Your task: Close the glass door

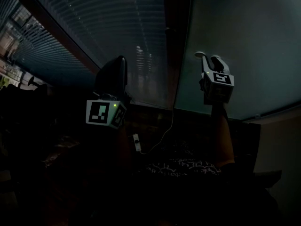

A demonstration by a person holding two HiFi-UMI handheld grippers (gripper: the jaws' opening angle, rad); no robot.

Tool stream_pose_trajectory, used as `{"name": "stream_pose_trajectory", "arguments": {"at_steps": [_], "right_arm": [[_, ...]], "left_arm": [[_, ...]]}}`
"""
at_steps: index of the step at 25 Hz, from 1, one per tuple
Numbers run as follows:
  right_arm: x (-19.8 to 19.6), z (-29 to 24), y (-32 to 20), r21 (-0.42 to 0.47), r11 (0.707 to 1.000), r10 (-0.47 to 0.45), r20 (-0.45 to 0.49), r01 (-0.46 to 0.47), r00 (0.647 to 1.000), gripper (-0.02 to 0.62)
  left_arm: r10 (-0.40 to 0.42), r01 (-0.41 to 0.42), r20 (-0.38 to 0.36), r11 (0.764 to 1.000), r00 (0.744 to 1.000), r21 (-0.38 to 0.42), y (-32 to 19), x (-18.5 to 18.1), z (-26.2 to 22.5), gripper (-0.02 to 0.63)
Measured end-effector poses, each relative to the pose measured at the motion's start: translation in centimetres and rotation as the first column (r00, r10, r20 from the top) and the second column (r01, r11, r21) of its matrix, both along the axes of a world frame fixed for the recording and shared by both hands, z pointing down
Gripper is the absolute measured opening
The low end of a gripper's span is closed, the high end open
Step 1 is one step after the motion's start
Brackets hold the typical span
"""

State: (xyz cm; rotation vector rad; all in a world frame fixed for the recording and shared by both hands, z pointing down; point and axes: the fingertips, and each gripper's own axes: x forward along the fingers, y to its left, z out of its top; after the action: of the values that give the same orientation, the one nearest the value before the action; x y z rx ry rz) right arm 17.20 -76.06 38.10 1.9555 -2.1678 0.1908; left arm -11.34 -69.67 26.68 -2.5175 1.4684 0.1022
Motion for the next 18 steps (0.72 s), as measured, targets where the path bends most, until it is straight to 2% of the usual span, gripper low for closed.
{"name": "stream_pose_trajectory", "arguments": {"at_steps": [9, 14, 18], "right_arm": [[-0.3, -0.1, 0.9, -0.077, 0.994, -0.068, 0.1, 0.076, 0.993, 0.12], [-0.3, -0.2, 2.0, -0.114, 0.989, -0.084, 0.058, 0.091, 0.995, 0.12], [-1.4, -2.7, 3.5, -0.043, 0.993, -0.108, 0.019, 0.108, 0.994, 0.112]], "left_arm": [[-0.007, 0.007, -0.013, 1.0, 1.0, 0.002, 0.6, -0.8, -0.3, 0.002], [0.002, -0.002, -0.015, 1.0, 1.0, 0.003, 0.2, -0.5, 0.0, 0.002], [0.015, -0.014, -0.019, 1.0, 1.0, 0.013, 0.8, 0.2, -0.5, 0.002]]}}
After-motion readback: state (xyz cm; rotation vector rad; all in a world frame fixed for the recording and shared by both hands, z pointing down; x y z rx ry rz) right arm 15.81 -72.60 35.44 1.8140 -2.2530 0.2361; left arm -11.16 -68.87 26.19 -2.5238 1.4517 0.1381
